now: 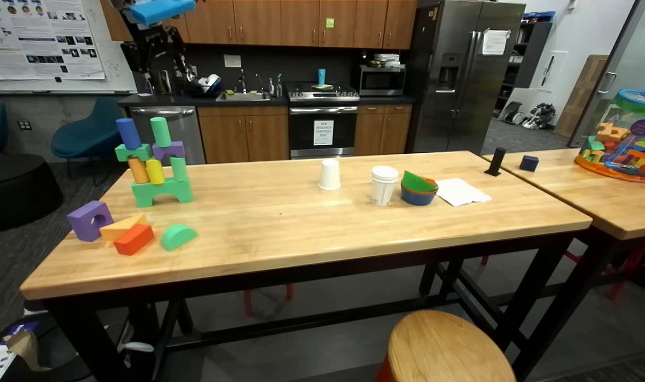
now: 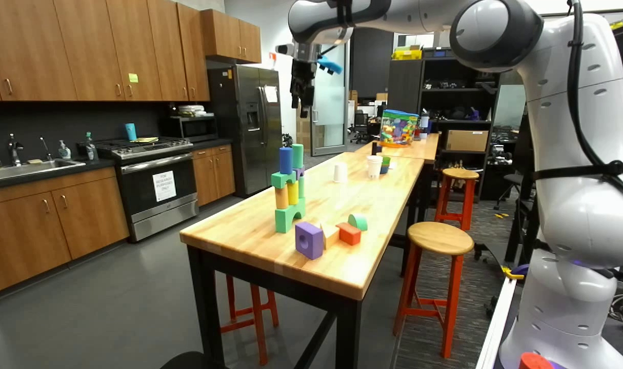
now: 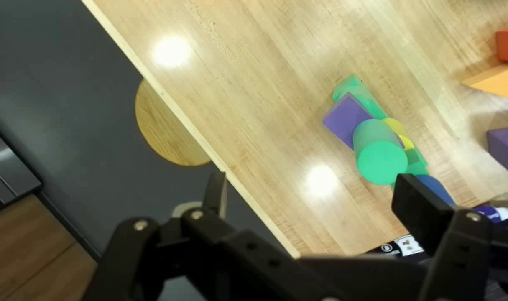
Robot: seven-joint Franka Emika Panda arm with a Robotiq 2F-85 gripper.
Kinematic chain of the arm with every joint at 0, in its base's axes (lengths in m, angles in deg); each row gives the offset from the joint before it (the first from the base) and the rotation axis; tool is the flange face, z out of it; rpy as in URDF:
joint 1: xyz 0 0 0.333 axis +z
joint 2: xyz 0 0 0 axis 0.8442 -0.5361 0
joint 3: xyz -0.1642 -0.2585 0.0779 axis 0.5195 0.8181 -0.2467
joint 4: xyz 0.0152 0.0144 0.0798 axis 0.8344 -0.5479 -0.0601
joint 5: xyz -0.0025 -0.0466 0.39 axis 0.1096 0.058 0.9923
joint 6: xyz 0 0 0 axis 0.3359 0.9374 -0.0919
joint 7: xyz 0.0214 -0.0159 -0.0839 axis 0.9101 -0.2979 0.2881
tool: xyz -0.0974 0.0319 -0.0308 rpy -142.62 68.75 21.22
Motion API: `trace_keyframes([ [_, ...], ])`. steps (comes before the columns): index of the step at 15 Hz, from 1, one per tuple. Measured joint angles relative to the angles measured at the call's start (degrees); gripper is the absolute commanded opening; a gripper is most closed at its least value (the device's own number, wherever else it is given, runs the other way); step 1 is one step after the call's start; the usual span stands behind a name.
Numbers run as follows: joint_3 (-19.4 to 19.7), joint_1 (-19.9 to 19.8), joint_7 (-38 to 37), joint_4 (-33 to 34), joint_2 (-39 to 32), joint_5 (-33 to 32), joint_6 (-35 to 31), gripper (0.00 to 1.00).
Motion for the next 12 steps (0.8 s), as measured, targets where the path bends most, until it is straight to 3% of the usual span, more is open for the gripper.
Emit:
trace_keyframes([
  [5,1.0,-0.2,-15.4,0.2,-0.7,0.1,-0.6,1.00],
  [12,1.0,-0.2,-15.9,0.0,-0.8,0.1,-0.6,1.00],
])
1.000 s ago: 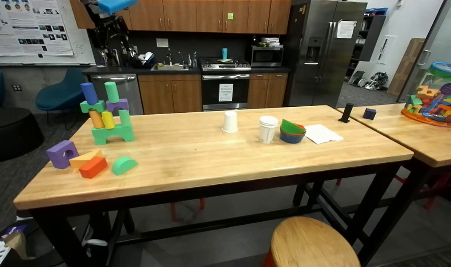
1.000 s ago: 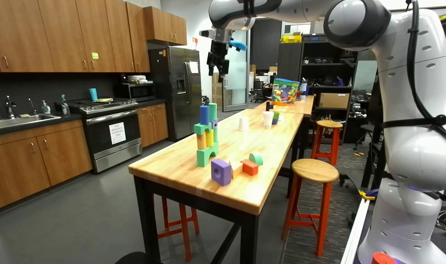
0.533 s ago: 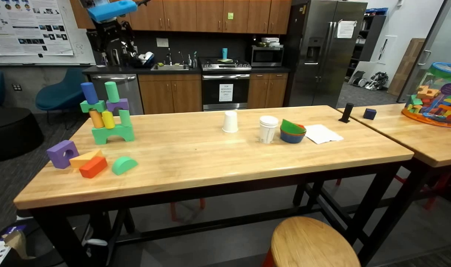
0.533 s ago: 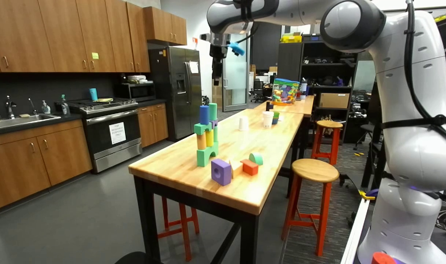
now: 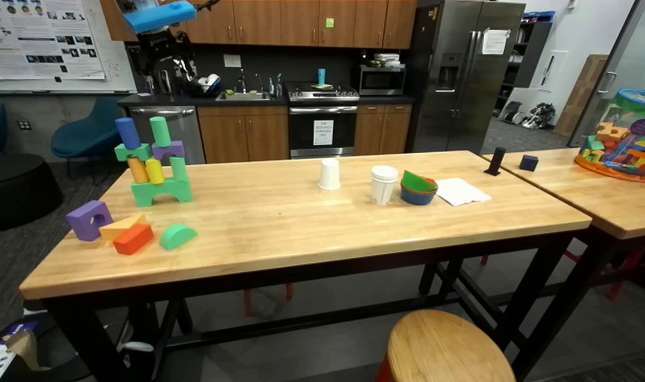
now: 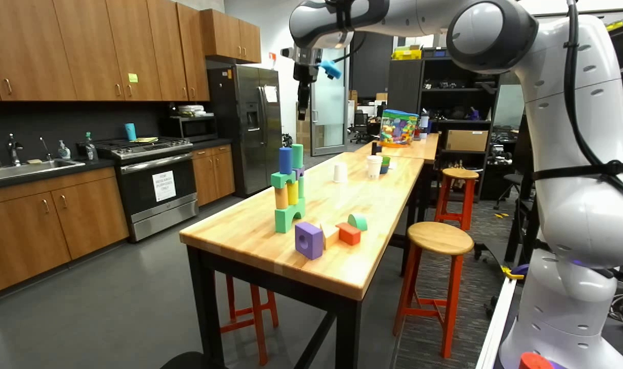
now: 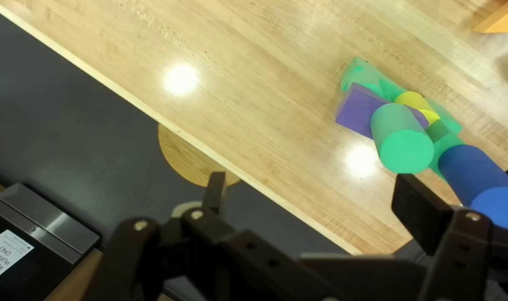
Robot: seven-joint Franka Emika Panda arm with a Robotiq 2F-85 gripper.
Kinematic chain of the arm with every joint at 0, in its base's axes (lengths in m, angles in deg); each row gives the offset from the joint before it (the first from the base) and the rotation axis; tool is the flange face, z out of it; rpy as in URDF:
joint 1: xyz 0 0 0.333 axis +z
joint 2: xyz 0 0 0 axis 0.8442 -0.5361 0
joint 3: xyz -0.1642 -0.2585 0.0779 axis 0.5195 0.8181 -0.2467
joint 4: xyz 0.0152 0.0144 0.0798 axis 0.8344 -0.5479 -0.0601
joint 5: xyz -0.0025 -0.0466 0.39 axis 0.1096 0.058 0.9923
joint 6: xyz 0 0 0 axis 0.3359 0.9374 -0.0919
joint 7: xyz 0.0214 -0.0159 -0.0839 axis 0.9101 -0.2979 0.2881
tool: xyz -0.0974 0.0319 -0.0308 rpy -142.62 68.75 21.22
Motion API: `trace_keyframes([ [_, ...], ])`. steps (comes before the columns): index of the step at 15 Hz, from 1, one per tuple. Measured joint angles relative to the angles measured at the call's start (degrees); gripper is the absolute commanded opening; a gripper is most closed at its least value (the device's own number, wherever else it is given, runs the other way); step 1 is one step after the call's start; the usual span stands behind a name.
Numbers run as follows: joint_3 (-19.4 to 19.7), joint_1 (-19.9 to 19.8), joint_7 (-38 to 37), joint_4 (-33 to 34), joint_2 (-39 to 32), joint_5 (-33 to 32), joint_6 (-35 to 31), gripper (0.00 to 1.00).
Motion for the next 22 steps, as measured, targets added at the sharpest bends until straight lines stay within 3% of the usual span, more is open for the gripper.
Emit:
trace_keyframes([
  [3,0.0,0.1,-2.0,0.0,-0.2,-0.1,0.2,1.00],
  [11,1.0,1.7,-29.6,0.1,-1.1,-1.5,0.6,1.00],
  [22,1.0,1.7,-30.8,0.0,-1.4,-1.2,0.4,1.00],
])
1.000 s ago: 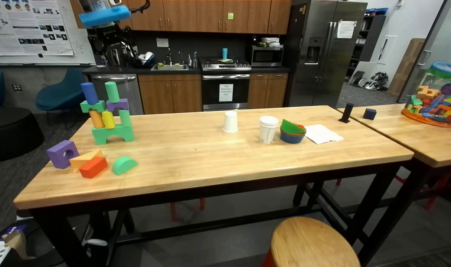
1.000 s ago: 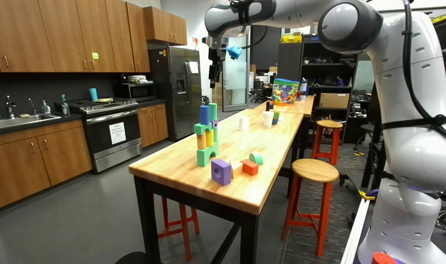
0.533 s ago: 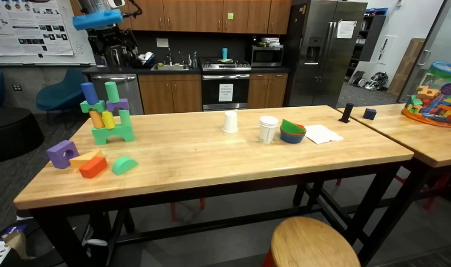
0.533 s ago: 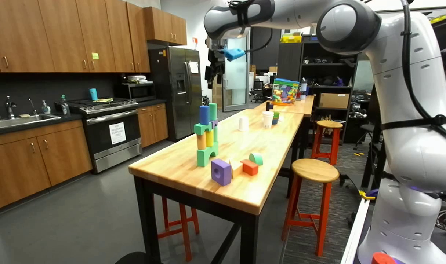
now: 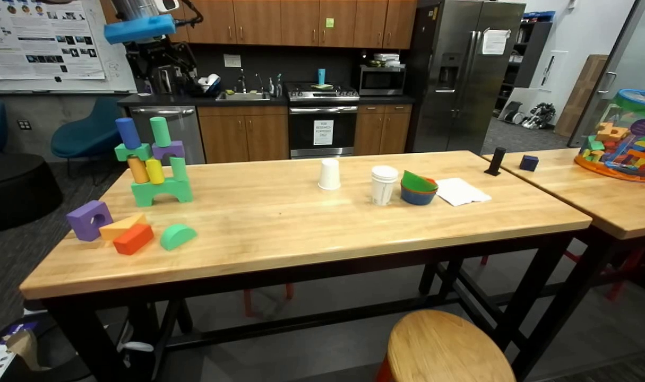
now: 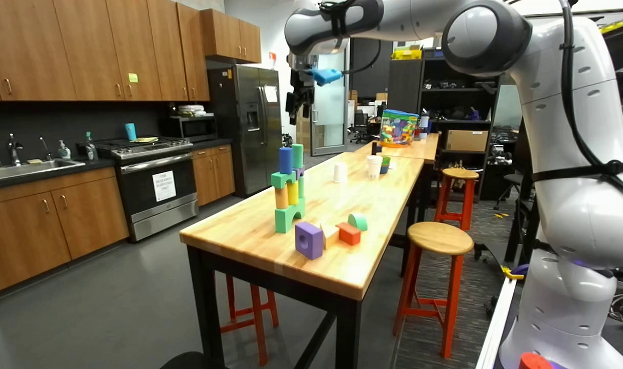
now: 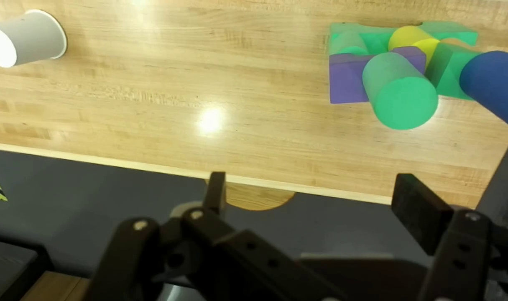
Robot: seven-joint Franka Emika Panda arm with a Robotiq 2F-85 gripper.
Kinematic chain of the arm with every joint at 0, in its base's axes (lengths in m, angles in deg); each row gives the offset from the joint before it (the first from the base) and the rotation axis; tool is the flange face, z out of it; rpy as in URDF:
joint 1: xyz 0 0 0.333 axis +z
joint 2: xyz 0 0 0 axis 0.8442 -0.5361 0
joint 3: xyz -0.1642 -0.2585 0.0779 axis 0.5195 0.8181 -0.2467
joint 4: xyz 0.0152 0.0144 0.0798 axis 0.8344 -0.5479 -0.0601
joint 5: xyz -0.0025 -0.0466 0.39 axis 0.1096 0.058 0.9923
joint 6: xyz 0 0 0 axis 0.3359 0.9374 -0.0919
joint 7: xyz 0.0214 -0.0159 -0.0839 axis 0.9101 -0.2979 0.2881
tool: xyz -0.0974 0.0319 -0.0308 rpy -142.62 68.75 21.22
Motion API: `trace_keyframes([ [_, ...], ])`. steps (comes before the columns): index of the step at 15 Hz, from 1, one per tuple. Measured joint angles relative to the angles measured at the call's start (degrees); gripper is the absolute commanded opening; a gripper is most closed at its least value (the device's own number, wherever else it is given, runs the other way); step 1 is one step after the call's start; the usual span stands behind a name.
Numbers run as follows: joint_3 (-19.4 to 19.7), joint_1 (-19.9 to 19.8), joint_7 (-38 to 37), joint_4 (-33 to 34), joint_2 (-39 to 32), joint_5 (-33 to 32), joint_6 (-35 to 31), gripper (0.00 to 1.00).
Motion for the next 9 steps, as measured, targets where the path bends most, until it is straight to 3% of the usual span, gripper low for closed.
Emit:
trace_keyframes([
  [6,0.4,-0.2,-10.7,-0.2,0.5,-0.1,-6.2,1.00],
  [9,0.1,-0.5,-8.0,-0.7,1.7,2.4,-5.0,1.00],
])
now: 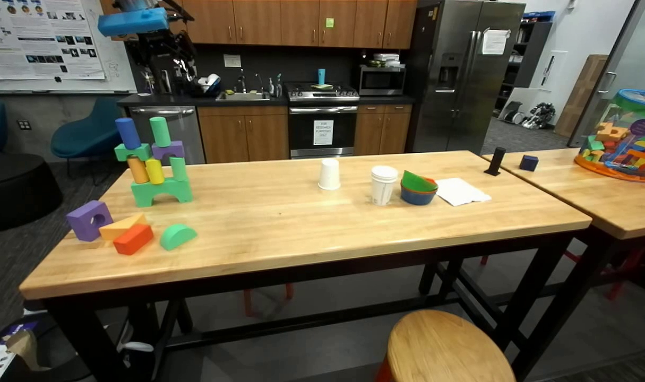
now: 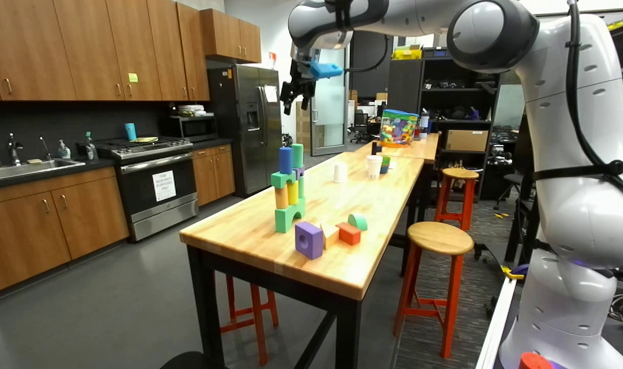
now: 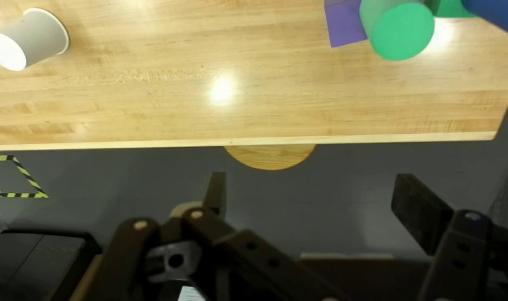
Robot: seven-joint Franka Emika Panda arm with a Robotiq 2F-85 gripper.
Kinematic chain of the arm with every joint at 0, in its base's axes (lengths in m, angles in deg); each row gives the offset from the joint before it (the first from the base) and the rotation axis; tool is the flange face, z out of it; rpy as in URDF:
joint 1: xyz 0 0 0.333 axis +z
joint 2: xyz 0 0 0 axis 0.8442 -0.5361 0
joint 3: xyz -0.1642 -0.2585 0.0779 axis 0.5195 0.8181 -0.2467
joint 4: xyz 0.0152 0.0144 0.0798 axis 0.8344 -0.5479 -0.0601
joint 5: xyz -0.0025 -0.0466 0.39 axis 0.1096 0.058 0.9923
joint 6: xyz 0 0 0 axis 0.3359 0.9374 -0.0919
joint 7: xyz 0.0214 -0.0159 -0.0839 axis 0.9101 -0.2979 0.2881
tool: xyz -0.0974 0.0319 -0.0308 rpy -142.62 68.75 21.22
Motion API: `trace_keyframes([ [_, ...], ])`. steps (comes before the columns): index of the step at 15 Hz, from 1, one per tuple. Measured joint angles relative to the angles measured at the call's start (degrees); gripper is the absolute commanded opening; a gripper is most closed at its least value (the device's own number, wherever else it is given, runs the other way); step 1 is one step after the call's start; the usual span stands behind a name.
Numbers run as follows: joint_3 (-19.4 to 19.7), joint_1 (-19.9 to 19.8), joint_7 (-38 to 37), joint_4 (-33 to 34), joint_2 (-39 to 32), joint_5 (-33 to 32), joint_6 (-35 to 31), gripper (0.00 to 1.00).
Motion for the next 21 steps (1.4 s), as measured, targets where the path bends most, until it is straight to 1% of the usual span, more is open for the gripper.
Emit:
trace_keyframes([
  [4,-0.1,-0.4,8.1,-0.7,2.8,0.9,7.7,1.00],
  [7,-0.1,-0.8,16.3,-1.8,5.6,0.9,15.8,1.00],
  [8,-0.1,-1.0,19.3,-2.7,6.8,0.5,17.5,1.00],
  [10,0.0,-1.5,26.0,-6.5,9.8,0.3,17.2,1.00],
  [12,0.0,-1.8,29.0,-10.4,11.9,0.3,16.1,1.00],
  [15,0.0,-1.9,29.9,-12.2,12.6,0.3,15.2,1.00],
  [21,0.0,-2.0,29.2,-12.7,12.6,0.6,15.1,1.00],
])
